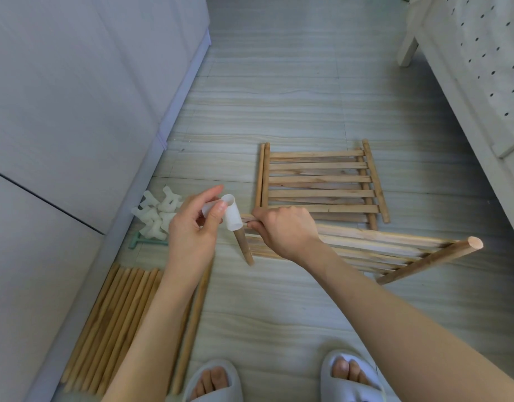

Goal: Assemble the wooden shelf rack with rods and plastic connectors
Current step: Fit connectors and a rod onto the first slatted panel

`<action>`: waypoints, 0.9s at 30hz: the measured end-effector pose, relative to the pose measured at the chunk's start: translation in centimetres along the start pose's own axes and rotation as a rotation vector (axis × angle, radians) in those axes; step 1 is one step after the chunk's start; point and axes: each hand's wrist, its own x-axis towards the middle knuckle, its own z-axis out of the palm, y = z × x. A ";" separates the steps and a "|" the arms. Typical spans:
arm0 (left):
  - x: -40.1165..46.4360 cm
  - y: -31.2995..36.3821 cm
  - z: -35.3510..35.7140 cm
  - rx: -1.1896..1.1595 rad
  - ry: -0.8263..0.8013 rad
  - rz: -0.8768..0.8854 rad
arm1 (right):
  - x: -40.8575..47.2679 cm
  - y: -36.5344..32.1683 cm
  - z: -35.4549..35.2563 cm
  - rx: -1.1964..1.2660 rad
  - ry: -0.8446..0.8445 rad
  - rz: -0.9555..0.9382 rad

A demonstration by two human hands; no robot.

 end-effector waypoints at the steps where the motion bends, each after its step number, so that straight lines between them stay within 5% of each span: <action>1: -0.1 -0.1 0.0 0.019 0.013 0.006 | 0.0 0.0 0.0 -0.001 -0.001 0.000; 13: 1.2 0.2 0.7 0.492 -0.069 0.239 | 0.5 0.4 0.0 -0.003 0.009 0.007; 27: 5.6 1.2 3.1 0.411 -0.121 -0.052 | 0.3 0.5 0.3 -0.031 0.032 -0.024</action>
